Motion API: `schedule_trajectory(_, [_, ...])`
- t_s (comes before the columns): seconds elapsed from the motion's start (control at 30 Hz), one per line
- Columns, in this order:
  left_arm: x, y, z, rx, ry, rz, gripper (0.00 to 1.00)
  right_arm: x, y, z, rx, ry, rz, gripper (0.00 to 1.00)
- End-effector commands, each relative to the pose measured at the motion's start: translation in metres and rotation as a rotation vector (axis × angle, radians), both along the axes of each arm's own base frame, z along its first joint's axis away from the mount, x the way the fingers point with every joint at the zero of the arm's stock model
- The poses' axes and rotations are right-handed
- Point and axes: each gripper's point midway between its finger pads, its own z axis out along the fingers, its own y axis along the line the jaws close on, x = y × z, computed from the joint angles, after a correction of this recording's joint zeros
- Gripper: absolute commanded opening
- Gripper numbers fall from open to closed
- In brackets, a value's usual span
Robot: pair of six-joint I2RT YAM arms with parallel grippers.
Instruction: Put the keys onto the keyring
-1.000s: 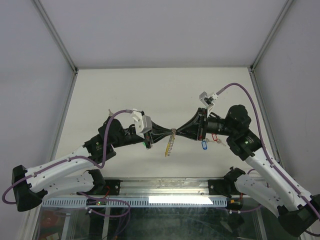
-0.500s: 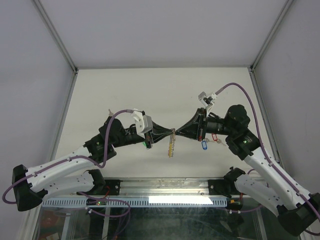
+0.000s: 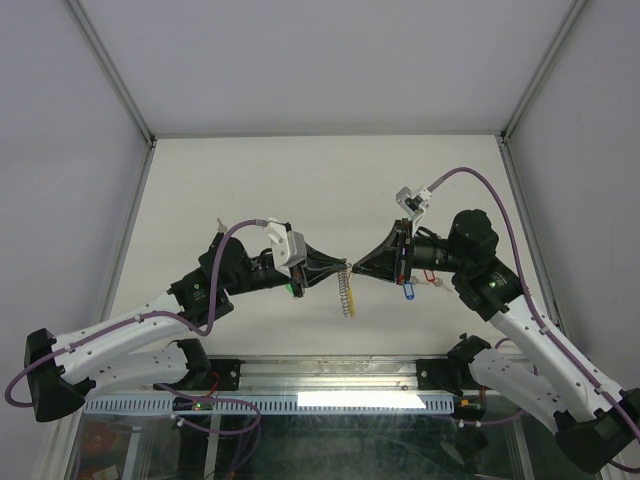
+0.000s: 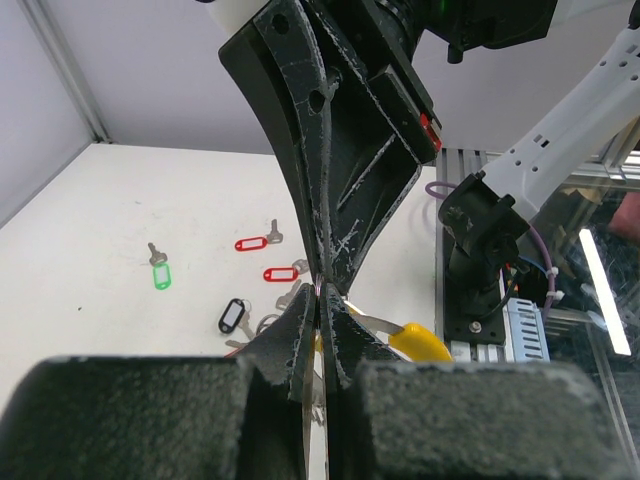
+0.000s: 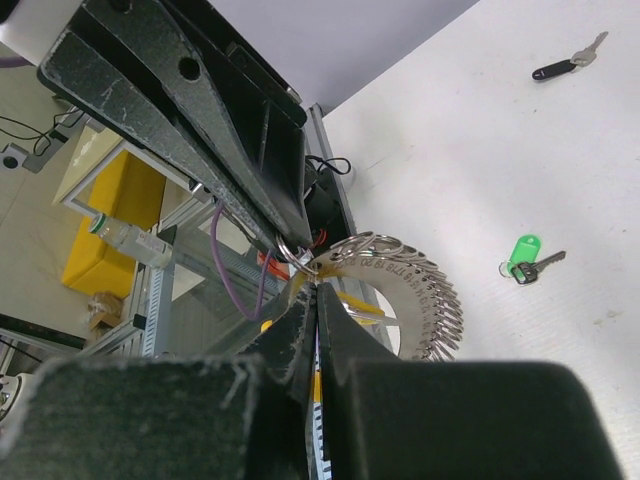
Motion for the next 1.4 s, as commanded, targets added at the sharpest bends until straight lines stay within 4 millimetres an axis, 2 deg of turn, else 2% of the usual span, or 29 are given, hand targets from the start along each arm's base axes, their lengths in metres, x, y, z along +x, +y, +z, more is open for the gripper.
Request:
schedule_trajectory(0.0, [0.003, 0.004, 0.028, -0.079, -0.055, 0.008, 0.00, 0.003, -0.003, 0.021, 0.020, -0.063, -0.032, 0.00])
schedule_trajectory(0.27, [0.001, 0.003, 0.027, -0.075, -0.057, 0.000, 0.00, 0.010, -0.001, 0.019, 0.016, -0.038, -0.059, 0.00])
schedule_trajectory(1.0, [0.000, 0.001, 0.023, -0.063, -0.056, -0.014, 0.00, 0.018, 0.001, 0.035, 0.081, -0.049, -0.105, 0.00])
schedule_trajectory(1.37, [0.000, 0.000, 0.023, -0.062, -0.057, -0.016, 0.00, 0.021, 0.000, 0.031, 0.058, -0.038, -0.124, 0.01])
